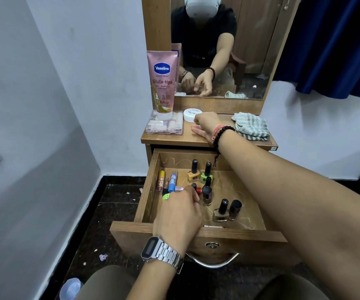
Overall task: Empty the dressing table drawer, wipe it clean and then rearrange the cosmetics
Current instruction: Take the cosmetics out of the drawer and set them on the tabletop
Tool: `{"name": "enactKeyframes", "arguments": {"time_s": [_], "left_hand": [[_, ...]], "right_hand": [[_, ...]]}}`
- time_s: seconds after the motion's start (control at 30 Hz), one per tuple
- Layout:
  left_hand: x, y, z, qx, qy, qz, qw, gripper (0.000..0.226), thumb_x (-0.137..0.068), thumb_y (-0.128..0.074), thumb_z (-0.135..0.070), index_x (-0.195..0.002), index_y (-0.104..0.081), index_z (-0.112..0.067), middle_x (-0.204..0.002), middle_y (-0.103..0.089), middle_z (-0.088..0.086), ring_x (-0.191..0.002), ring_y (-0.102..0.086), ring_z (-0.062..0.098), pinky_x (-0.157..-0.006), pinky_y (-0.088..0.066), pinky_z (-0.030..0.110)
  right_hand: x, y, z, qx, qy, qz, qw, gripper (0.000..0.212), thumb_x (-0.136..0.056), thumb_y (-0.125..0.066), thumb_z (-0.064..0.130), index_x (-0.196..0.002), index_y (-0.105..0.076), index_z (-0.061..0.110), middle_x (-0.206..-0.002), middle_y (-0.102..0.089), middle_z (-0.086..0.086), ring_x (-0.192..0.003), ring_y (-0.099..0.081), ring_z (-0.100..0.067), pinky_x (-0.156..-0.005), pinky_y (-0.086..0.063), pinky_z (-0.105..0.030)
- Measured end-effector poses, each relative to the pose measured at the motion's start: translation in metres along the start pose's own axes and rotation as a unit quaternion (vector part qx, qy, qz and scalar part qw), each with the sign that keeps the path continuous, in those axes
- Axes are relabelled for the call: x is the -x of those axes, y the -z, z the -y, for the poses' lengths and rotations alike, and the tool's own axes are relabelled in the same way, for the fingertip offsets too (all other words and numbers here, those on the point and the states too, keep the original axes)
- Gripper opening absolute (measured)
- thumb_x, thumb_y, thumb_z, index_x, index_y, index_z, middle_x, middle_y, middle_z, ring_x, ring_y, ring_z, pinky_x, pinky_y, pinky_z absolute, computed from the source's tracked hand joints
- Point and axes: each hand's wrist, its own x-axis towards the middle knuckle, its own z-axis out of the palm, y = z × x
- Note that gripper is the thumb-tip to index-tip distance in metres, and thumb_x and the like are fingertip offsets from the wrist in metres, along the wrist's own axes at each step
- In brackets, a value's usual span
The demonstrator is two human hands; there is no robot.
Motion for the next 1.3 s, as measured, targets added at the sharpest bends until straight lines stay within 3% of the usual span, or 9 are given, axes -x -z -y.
{"name": "enactKeyframes", "arguments": {"time_s": [0.2,0.4,0.53,0.6,0.7,0.83,0.97,1.1,1.3], "left_hand": [[0.001,0.000,0.000,-0.002,-0.003,-0.003,1.000,0.013,-0.094,-0.045,-0.023,-0.098,-0.056,-0.030,-0.073,-0.063,-0.006,-0.064,-0.062,0.010,-0.059,-0.052,0.025],[0.000,0.000,0.000,-0.009,-0.005,-0.009,1.000,0.014,-0.093,-0.045,-0.023,-0.098,-0.056,-0.030,-0.073,-0.064,-0.006,-0.064,-0.062,0.010,-0.057,-0.048,0.024],[-0.001,-0.001,0.001,-0.007,0.001,-0.005,1.000,0.014,-0.092,-0.045,-0.022,-0.097,-0.057,-0.030,-0.074,-0.065,-0.006,-0.066,-0.063,0.011,-0.059,-0.051,0.025],[-0.001,-0.001,0.001,-0.009,0.000,-0.005,1.000,0.014,-0.093,-0.046,-0.023,-0.096,-0.057,-0.030,-0.075,-0.064,-0.006,-0.066,-0.063,0.012,-0.060,-0.052,0.026],[-0.001,0.000,0.001,-0.011,-0.002,-0.005,1.000,0.015,-0.093,-0.045,-0.022,-0.096,-0.057,-0.030,-0.075,-0.065,-0.005,-0.067,-0.063,0.013,-0.061,-0.053,0.028],[-0.001,0.001,-0.001,-0.018,-0.003,-0.006,1.000,0.017,-0.091,-0.044,-0.020,-0.096,-0.059,-0.028,-0.078,-0.067,-0.003,-0.073,-0.064,0.017,-0.067,-0.052,0.031],[-0.001,0.001,-0.001,-0.018,-0.002,-0.003,1.000,0.018,-0.090,-0.044,-0.018,-0.095,-0.060,-0.026,-0.077,-0.069,-0.003,-0.073,-0.065,0.018,-0.069,-0.054,0.033],[-0.001,-0.001,-0.001,-0.031,-0.002,-0.015,0.999,0.019,-0.089,-0.046,-0.018,-0.095,-0.062,-0.026,-0.077,-0.064,-0.002,-0.067,-0.059,0.021,-0.062,-0.043,0.029],[-0.001,-0.003,0.001,-0.046,-0.006,-0.027,0.999,0.019,-0.090,-0.046,-0.020,-0.098,-0.063,-0.027,-0.075,-0.060,-0.004,-0.064,-0.054,0.019,-0.059,-0.039,0.028]], "right_hand": [[-0.002,0.001,0.000,-0.001,-0.008,0.011,1.000,0.047,-0.090,-0.044,-0.013,-0.136,-0.043,-0.003,-0.087,-0.051,-0.007,-0.083,-0.060,-0.018,-0.055,-0.056,-0.022],[-0.003,0.007,-0.002,-0.026,-0.021,0.055,0.998,0.042,-0.096,-0.035,-0.014,-0.136,-0.037,-0.002,-0.117,-0.048,-0.012,-0.119,-0.054,-0.027,-0.072,-0.056,-0.027],[0.007,0.007,0.001,0.041,0.015,0.006,0.999,0.041,-0.093,-0.041,-0.007,-0.130,-0.047,0.010,-0.095,-0.052,-0.008,-0.073,-0.055,-0.015,-0.058,-0.052,-0.024],[0.013,0.012,0.001,0.097,0.072,-0.031,0.992,0.033,-0.091,-0.044,-0.005,-0.117,-0.052,0.014,-0.101,-0.058,-0.009,-0.070,-0.054,-0.013,-0.054,-0.050,-0.025],[0.030,0.024,0.005,0.144,0.158,-0.029,0.977,0.027,-0.088,-0.040,-0.007,-0.096,-0.057,0.013,-0.082,-0.064,-0.006,-0.062,-0.054,-0.013,-0.050,-0.043,-0.022],[0.062,0.034,0.009,0.271,0.201,0.091,0.937,0.032,-0.091,-0.036,-0.005,-0.083,-0.061,0.013,-0.070,-0.062,-0.003,-0.057,-0.052,-0.010,-0.050,-0.041,-0.020],[0.095,0.055,-0.002,0.440,0.200,0.181,0.857,0.027,-0.092,-0.044,-0.006,-0.094,-0.068,0.008,-0.081,-0.068,-0.004,-0.069,-0.059,-0.014,-0.065,-0.051,-0.025],[0.124,0.085,-0.019,0.539,0.217,0.217,0.784,0.020,-0.090,-0.058,0.004,-0.098,-0.071,0.015,-0.088,-0.069,0.008,-0.083,-0.064,-0.003,-0.079,-0.050,-0.013],[0.156,0.113,-0.050,0.583,0.214,0.174,0.764,0.031,-0.083,-0.055,0.002,-0.095,-0.070,0.026,-0.081,-0.063,0.017,-0.078,-0.063,-0.002,-0.073,-0.050,-0.017]]}}
